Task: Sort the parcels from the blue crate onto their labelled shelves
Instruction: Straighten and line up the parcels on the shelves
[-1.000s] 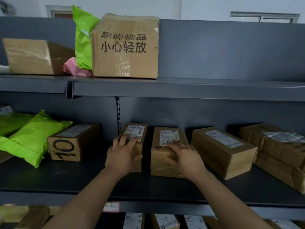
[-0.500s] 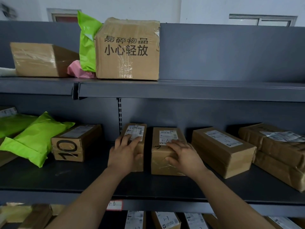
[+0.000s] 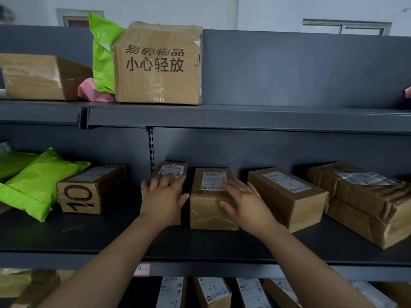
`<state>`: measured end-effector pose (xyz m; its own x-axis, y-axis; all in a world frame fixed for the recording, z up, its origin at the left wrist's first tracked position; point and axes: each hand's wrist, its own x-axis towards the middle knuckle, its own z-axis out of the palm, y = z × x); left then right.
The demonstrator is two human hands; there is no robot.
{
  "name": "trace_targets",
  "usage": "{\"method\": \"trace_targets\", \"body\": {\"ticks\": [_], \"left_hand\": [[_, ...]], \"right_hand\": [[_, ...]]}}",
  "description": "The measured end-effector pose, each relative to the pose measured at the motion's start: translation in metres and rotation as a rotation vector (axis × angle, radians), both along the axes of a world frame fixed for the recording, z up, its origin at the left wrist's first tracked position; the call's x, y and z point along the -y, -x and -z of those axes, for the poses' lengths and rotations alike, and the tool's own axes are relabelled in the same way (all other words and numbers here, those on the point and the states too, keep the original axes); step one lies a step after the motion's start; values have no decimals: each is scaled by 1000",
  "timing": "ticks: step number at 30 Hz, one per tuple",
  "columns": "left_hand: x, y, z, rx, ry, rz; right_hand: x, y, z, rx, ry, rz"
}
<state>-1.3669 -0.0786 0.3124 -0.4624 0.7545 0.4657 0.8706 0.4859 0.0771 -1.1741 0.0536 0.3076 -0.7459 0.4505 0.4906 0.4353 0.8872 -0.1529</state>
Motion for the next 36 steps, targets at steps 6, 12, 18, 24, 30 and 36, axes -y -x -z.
{"method": "trace_targets", "body": {"ticks": [6,12,18,24,30,36], "left_hand": [[-27,-50,-15,-19,-57,85],[-84,-136,-28,-58,-94,196],[-154,-208,-25,-35,-22,330],[-201,-244,-8,53,176,345],[-197,-232,-6,90,207,363],[-165,-206,-14,155,228,383]], "right_hand": [[-26,-50,-4,-49,29,11],[-75,-124,-18,-8,0,126],[-130,-212,-42,51,-59,284],[-170,-276,-42,238,33,445],[-179,-279,-35,199,24,397],[-159,-254,-33,233,23,352]]}}
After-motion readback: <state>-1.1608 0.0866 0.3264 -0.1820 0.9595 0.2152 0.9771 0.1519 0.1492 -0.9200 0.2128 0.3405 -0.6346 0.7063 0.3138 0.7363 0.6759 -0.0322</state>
